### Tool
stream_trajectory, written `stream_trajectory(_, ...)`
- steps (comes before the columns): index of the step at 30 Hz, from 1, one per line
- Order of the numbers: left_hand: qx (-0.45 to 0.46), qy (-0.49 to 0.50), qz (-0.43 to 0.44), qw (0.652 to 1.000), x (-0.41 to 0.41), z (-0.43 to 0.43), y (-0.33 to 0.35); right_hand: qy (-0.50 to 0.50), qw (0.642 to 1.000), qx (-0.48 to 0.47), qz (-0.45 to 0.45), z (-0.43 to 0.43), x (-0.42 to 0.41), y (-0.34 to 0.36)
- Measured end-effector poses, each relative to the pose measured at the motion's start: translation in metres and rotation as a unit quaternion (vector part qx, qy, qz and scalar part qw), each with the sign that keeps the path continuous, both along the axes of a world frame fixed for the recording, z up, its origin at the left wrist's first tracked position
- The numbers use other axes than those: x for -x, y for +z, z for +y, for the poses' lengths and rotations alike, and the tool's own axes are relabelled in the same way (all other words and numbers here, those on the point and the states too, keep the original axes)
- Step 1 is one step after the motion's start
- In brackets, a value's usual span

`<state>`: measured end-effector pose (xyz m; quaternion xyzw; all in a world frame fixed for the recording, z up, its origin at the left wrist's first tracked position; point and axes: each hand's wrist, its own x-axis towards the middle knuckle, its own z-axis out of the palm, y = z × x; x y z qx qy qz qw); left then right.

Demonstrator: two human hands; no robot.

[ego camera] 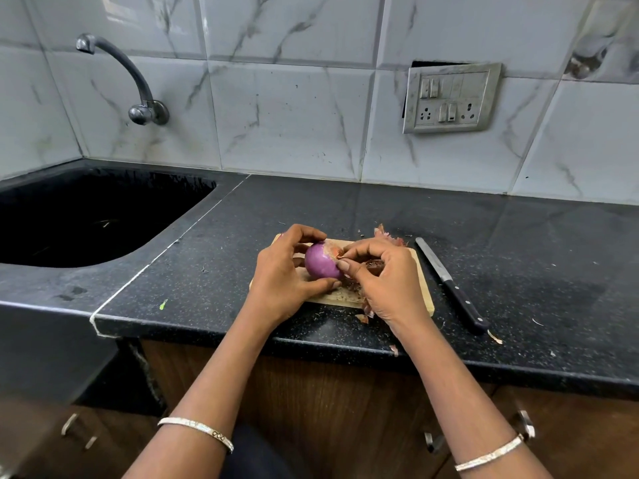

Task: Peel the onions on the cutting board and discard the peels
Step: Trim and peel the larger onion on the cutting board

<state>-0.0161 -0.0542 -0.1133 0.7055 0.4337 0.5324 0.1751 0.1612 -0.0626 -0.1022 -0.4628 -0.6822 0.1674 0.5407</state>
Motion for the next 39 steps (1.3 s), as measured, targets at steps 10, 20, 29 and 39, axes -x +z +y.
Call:
stream_trajectory(10,-0.004,0.006,-0.008,1.0,-0.0022,0.0008,-0.0023,-0.006,0.987,-0.01,-0.16,0.004,0.0064,-0.0073)
stream_trajectory(20,-0.031,0.048,0.028,0.998,-0.0021,0.0011,-0.0034,0.006,0.993,0.002,-0.115,0.0009,0.0058,-0.0038)
stream_trajectory(29,-0.001,0.032,0.042,0.999,-0.0017,0.0043,-0.005,-0.028,0.999,-0.021,-0.013,0.0023,0.0022,-0.0041)
stream_trajectory(39,0.064,-0.003,-0.031,0.997,-0.0006,0.0039,-0.0055,0.0,0.996,-0.063,-0.067,0.0011,0.0034,-0.0017)
